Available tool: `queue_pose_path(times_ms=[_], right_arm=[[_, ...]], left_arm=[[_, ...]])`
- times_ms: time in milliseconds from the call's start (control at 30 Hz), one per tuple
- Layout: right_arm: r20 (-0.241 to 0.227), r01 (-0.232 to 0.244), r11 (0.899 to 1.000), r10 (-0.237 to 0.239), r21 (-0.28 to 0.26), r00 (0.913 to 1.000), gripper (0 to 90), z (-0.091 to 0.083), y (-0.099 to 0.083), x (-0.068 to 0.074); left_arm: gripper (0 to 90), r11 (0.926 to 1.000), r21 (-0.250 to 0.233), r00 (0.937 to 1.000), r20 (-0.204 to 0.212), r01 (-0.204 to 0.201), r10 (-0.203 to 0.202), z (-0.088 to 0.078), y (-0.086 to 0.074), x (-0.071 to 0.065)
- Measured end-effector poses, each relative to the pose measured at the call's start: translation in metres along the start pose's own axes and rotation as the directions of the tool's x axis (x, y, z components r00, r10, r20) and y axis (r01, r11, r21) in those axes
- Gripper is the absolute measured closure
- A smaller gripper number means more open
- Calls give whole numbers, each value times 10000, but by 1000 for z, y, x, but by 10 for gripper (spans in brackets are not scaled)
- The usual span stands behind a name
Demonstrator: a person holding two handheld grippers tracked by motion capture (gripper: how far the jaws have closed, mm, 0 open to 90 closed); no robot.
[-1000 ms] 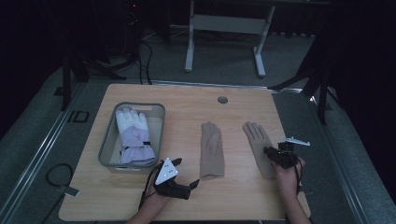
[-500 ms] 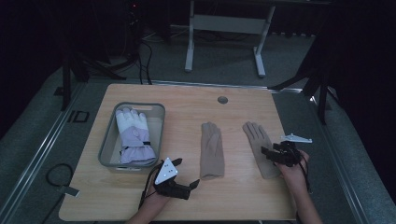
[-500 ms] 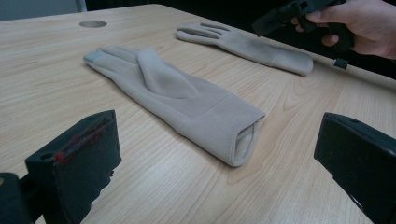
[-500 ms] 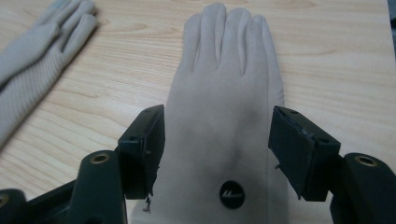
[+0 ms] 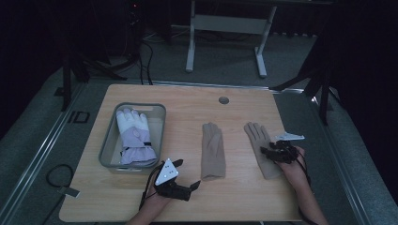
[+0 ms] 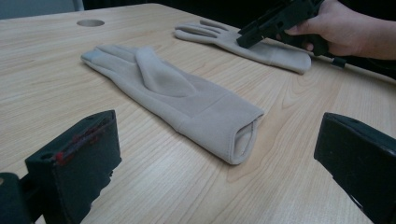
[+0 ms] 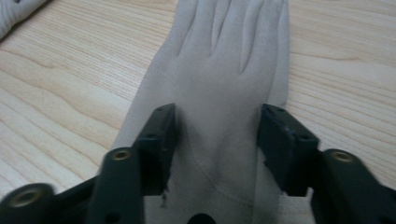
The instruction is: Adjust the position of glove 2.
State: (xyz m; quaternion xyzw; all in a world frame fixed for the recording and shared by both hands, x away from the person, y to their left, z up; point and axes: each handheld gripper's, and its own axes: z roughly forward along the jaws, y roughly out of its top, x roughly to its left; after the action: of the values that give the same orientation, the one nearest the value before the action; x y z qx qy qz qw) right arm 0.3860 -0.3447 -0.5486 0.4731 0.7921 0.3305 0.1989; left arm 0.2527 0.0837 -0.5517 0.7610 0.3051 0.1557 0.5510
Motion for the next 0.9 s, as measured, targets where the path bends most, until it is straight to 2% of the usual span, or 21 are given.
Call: queue_pose_path(times_ms=[100,167,267,300,367,433,500,667,733,900], right_arm=[[170,-97,9999,99,-131,9998,735,-2,-3,0],[468,-142,9997,151,-187,9988,777,-3,-4,4],[919,-480,9987,492,-154,9946,795,-3,-2,11],[919,-480,9987,492,-154,9946,795,-3,-2,11],[959,-1170,9928,1188,-243,9883,800,-5,1,17],[1029,-1459,9886,1489,-360,9835,801,-7,3,23],[1001,-1618,9859,1653,-419,9811,802,-9,5,26],[998,-2329,9707,2380,-595,9661,804,-16,22,44],[813,-2705,9594,2767,-795,9575,804,-21,29,50],[617,-2868,9521,2942,-1062,9538,804,-28,47,70]], left_arm=[[5,10000,18,10000,30,0,0,1,-1,-1],[5,10000,26,10000,15,-54,54,1,0,-2],[5,10000,7,10000,-4,-47,47,0,0,-2],[5,10000,7,10000,-4,-47,47,0,0,-2],[5,10000,-13,10000,-25,-27,27,0,0,-1],[5,10000,-19,10000,-38,-39,39,0,0,-1],[5,10000,-18,10000,-60,-18,18,0,1,-1],[5,10000,7,9999,-122,-50,50,-1,1,-2],[5,10000,-7,9999,-125,-10,10,-1,1,-2],[6,10000,2,9999,-139,-54,54,-1,1,-2]])
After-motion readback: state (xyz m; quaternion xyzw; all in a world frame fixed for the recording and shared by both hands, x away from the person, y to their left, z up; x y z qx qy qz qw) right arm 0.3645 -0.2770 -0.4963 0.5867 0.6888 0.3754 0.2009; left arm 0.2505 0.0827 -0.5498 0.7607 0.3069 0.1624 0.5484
